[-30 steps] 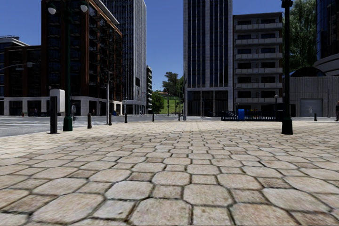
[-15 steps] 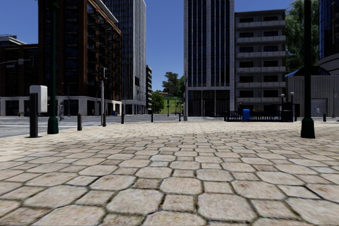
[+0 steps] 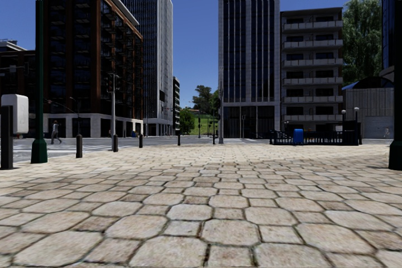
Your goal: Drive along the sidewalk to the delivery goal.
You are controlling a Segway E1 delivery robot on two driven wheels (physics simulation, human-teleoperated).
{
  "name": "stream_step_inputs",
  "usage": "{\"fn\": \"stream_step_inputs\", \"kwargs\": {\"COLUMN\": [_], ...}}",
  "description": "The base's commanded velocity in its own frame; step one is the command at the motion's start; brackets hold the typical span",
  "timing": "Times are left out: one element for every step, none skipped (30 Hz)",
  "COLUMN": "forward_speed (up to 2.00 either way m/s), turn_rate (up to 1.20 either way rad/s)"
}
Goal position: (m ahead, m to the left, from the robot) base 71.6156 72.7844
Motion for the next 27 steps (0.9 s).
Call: {"fn": "stream_step_inputs", "kwargs": {"forward_speed": [2.0, 2.0, 2.0, 2.0, 2.0, 2.0, 2.0, 2.0, 2.0, 2.0, 2.0, 2.0, 2.0, 2.0, 2.0, 2.0, 2.0, 2.0, 2.0, 2.0, 2.0, 2.0, 2.0, 2.0, 2.0, 2.0, 2.0], "turn_rate": [0.0, 0.0, 0.0, 0.0, 0.0, 0.0, 0.0, 0.0, 0.0, 0.0, 0.0, 0.0, 0.0, 0.0, 0.0, 0.0, 0.0, 0.0, 0.0, 0.0, 0.0, 0.0, 0.0, 0.0, 0.0, 0.0, 0.0]}}
